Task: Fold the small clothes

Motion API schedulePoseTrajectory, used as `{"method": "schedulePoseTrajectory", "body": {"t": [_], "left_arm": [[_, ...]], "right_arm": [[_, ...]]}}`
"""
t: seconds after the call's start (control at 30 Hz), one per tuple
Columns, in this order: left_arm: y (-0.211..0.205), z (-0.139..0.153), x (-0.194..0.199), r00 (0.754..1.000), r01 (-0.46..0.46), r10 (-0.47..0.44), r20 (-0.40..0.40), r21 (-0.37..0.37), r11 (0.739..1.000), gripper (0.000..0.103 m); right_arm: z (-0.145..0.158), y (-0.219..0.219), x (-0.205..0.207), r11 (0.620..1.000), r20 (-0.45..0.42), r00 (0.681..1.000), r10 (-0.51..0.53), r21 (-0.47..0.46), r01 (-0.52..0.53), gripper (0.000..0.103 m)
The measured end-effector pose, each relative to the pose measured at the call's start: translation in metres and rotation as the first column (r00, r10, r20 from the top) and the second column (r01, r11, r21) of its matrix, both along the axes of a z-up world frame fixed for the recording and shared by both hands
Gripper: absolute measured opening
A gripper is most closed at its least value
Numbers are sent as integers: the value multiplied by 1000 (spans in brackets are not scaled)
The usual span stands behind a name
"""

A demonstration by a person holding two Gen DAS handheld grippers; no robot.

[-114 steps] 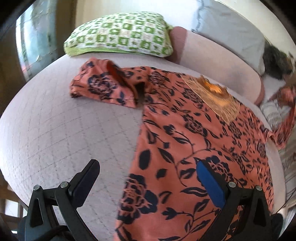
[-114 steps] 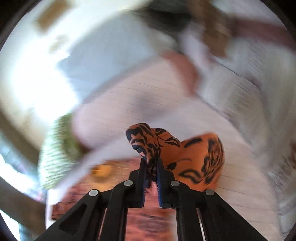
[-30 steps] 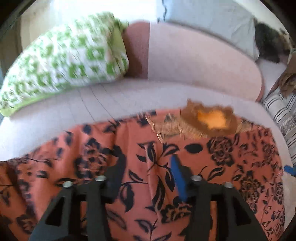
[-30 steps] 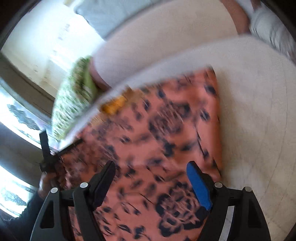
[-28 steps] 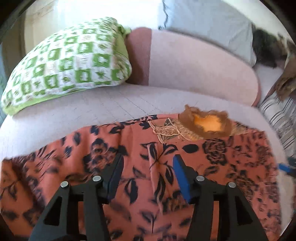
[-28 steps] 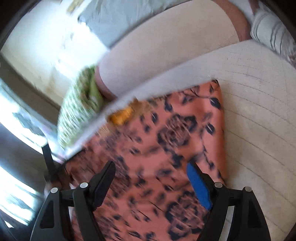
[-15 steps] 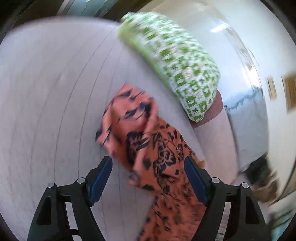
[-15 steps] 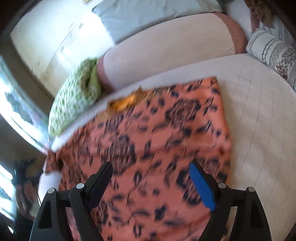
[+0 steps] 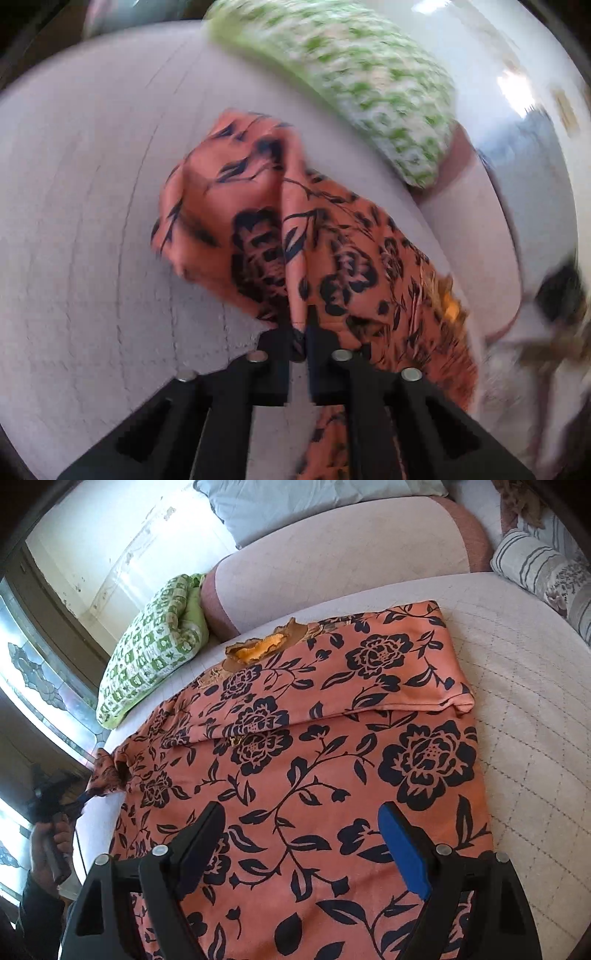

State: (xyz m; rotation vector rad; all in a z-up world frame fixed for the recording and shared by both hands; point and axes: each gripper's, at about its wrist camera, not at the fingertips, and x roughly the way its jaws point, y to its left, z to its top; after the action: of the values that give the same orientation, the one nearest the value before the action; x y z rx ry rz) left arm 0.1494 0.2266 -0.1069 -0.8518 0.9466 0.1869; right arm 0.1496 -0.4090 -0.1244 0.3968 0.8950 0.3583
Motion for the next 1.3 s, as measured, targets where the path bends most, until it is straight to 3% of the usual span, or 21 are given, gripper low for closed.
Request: {"method": "schedulePoseTrajectory", "body": {"t": [0.1, 0.2, 0.3, 0.4, 0.43, 0.5, 0.53, 0.57, 0.6, 0.63, 0.67, 0.73, 0.87, 0.9, 1.0, 1.03, 1.07, 1.13, 1.2, 1.27, 1.3], "left_arm": [[-7, 59, -1, 994, -19, 0, 107, 174, 985, 4], [-38, 140, 14, 966, 10, -86, 243, 297, 955, 4], [-109, 198, 47, 910, 150, -281, 304, 391, 908, 4], [-200, 214, 84, 833, 336, -478, 279, 433, 837, 5], [-230, 212, 93, 800, 407, -544, 252, 439, 801, 5], [-288, 196, 106, 713, 557, -677, 184, 437, 706, 5], [-318, 183, 115, 643, 652, -755, 128, 428, 627, 10], [-344, 166, 120, 558, 747, -827, 71, 392, 537, 20], [-361, 150, 122, 500, 802, -865, 34, 359, 478, 29], [-371, 134, 121, 463, 834, -886, -4, 340, 434, 48], [-370, 128, 117, 468, 832, -884, -12, 343, 436, 54], [-346, 120, 110, 516, 795, -856, 17, 363, 486, 55], [-253, 111, 84, 700, 609, -709, 88, 445, 657, 79], [-232, 103, 80, 737, 565, -672, 75, 477, 673, 80], [-179, 65, 78, 811, 513, -584, -34, 520, 682, 80], [-165, 54, 78, 827, 504, -559, -57, 517, 692, 80], [-154, 41, 80, 837, 498, -542, -72, 510, 701, 80], [-149, 28, 79, 840, 489, -538, -77, 538, 687, 80], [-152, 17, 75, 824, 499, -560, -84, 573, 650, 80], [-156, 9, 68, 802, 521, -589, -98, 596, 611, 80], [-161, 4, 66, 793, 529, -599, -111, 613, 587, 80]], "right_arm": [[6, -11, -6, 1000, 32, 999, -14, 16, 13, 87], [6, -26, -9, 998, 46, 998, -44, 51, 41, 87], [5, -41, -10, 992, 55, 995, -86, 95, 81, 87], [4, -52, -10, 986, 54, 992, -116, 128, 109, 87], [5, -55, -10, 984, 55, 991, -123, 133, 115, 87], [7, -59, -13, 983, 59, 990, -129, 141, 120, 87], [8, -61, -14, 982, 59, 990, -132, 147, 122, 87], [9, -62, -14, 981, 59, 989, -132, 149, 122, 87], [11, -62, -15, 982, 60, 989, -132, 146, 122, 88], [13, -61, -15, 984, 64, 990, -127, 135, 118, 88], [15, -58, -14, 987, 70, 990, -120, 118, 111, 88], [22, -53, -11, 993, 91, 991, -100, 78, 93, 89], [33, -39, 6, 998, 118, 991, -60, 35, 56, 90], [32, -35, 15, 998, 105, 993, -53, 42, 49, 90], [16, -24, 43, 983, -9, 1000, -18, 183, 19, 90], [6, -19, 57, 966, -65, 998, -3, 259, 20, 90], [2, -14, 65, 960, -90, 996, -6, 279, 31, 90], [-12, -6, 85, 950, -174, 984, -37, 299, 89, 89], [-23, 5, 99, 944, -229, 973, -36, 313, 108, 86], [-30, 17, 107, 957, -279, 959, -45, 264, 121, 66], [-33, 22, 111, 964, -296, 954, -47, 238, 122, 61]]}}
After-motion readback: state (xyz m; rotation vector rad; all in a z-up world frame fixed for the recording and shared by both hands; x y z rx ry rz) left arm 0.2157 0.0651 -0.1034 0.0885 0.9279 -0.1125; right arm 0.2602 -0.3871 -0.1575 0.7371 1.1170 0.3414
